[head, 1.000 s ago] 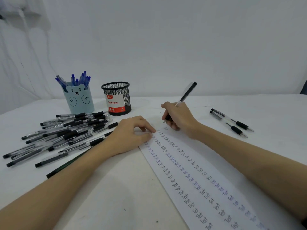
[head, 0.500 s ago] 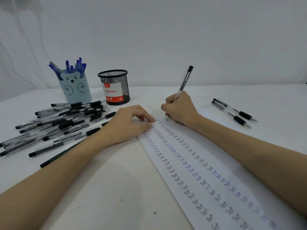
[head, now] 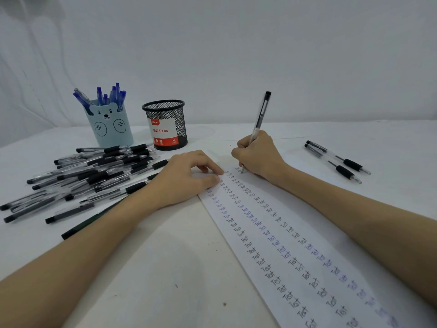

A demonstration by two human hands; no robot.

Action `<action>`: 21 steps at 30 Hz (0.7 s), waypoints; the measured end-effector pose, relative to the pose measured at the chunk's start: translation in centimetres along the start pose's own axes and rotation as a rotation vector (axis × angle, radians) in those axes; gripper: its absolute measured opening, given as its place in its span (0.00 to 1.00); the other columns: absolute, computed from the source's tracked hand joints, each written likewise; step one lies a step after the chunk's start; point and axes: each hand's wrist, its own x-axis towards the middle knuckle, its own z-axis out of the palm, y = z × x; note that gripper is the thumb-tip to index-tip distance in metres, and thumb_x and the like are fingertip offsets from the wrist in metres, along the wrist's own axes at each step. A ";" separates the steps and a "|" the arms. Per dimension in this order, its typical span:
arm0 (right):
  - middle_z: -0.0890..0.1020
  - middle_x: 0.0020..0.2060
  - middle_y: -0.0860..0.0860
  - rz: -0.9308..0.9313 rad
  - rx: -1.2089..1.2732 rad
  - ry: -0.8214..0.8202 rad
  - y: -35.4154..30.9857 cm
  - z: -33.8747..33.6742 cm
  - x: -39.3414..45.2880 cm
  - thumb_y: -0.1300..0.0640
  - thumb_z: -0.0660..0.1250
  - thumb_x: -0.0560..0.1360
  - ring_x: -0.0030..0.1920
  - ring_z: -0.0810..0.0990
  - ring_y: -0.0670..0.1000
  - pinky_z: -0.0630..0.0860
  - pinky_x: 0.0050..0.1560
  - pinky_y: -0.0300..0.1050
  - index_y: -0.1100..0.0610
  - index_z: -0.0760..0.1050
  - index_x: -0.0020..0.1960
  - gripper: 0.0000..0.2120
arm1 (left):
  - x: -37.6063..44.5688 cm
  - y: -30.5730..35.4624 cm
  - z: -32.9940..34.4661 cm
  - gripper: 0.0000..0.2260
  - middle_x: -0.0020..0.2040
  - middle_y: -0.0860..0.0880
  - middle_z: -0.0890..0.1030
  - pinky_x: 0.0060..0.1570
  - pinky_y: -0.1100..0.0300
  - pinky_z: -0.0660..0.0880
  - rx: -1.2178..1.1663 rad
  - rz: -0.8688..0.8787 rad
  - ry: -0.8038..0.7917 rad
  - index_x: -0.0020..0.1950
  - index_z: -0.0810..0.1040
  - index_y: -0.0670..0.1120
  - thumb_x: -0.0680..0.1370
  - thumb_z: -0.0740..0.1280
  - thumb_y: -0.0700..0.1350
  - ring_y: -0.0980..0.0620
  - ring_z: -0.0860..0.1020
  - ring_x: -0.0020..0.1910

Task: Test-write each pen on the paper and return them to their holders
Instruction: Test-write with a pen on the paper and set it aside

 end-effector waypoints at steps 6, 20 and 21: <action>0.52 0.15 0.47 0.006 -0.028 0.017 0.0 -0.1 0.0 0.69 0.60 0.66 0.32 0.69 0.51 0.55 0.29 0.43 0.55 0.52 0.18 0.24 | 0.1 0.0 0.0 0.05 0.48 0.57 0.79 0.41 0.78 0.64 -0.002 -0.001 0.003 0.46 0.83 0.52 0.73 0.72 0.44 0.62 0.76 0.46; 0.57 0.12 0.47 0.028 -0.045 0.048 0.1 0.0 0.1 0.68 0.61 0.68 0.34 0.70 0.53 0.56 0.27 0.40 0.53 0.53 0.25 0.22 | 0.1 0.0 0.0 0.05 0.48 0.58 0.79 0.41 0.78 0.64 0.006 -0.013 0.001 0.46 0.83 0.54 0.73 0.72 0.45 0.63 0.76 0.46; 0.61 0.11 0.45 0.039 -0.047 0.045 0.1 -0.1 0.1 0.67 0.61 0.69 0.34 0.72 0.54 0.57 0.26 0.37 0.53 0.55 0.25 0.21 | 0.1 0.0 0.0 0.05 0.48 0.58 0.79 0.41 0.78 0.64 0.005 -0.014 0.001 0.47 0.83 0.53 0.73 0.72 0.45 0.63 0.76 0.46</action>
